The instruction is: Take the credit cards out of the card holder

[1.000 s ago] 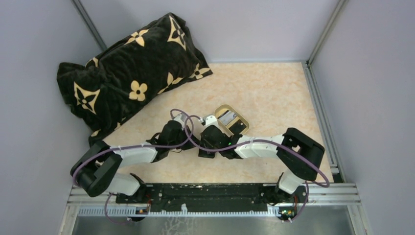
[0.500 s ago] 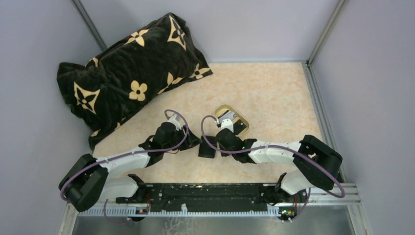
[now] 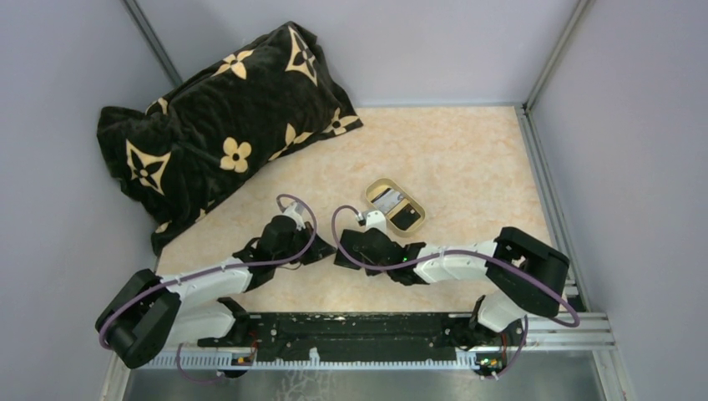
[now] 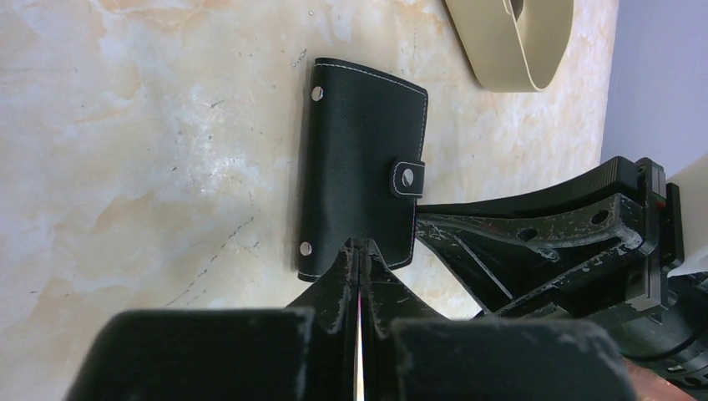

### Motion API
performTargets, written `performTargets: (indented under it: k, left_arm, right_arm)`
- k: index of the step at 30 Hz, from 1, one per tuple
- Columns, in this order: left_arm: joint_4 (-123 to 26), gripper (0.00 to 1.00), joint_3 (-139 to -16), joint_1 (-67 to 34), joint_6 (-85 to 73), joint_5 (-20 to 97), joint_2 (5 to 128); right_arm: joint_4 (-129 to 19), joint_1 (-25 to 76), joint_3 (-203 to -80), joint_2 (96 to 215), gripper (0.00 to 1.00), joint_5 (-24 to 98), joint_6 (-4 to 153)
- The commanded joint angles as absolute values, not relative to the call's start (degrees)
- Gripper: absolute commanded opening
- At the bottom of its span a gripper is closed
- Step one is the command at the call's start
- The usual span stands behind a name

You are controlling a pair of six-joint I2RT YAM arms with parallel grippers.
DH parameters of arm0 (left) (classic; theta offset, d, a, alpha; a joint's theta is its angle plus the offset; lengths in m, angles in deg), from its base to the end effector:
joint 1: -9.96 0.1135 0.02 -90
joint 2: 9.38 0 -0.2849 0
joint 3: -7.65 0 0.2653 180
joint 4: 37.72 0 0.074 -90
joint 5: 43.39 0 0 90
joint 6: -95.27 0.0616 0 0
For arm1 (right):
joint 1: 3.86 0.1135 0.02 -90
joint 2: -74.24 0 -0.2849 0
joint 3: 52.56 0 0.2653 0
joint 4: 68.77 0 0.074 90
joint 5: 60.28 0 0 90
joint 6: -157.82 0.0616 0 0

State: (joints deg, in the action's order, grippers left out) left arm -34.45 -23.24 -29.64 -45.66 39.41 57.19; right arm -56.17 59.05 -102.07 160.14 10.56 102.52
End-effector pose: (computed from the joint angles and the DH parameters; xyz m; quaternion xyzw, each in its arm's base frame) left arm 0.1771 -0.1566 0.1478 -0.0562 0.8733 -0.3802 0.2993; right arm 0.1546 0.2578 0.1405 -0.1685 0.9099 0.1572 0.3448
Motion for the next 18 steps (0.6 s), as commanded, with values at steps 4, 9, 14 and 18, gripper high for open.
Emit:
performTargets:
  k: [4,9,14,18]
  left_arm:
    - [-33.1,0.00,-22.5,-29.4,-46.5,37.4,56.2]
    - [-27.4,0.00,-22.9,-29.5,-46.7,33.4,58.6]
    - [-21.5,0.00,-23.8,-29.6,-48.3,30.0,67.3]
    - [-18.1,0.00,-22.9,-29.6,-49.9,28.8,73.1]
  right_arm:
    - [-55.6,59.6,-104.3,155.1,0.00,12.9,100.4]
    - [-55.9,59.5,-104.2,149.0,0.02,9.2,92.3]
    - [-56.3,58.5,-107.2,150.5,0.14,7.4,85.2]
    - [-58.1,57.2,-108.7,152.9,0.28,9.3,83.2]
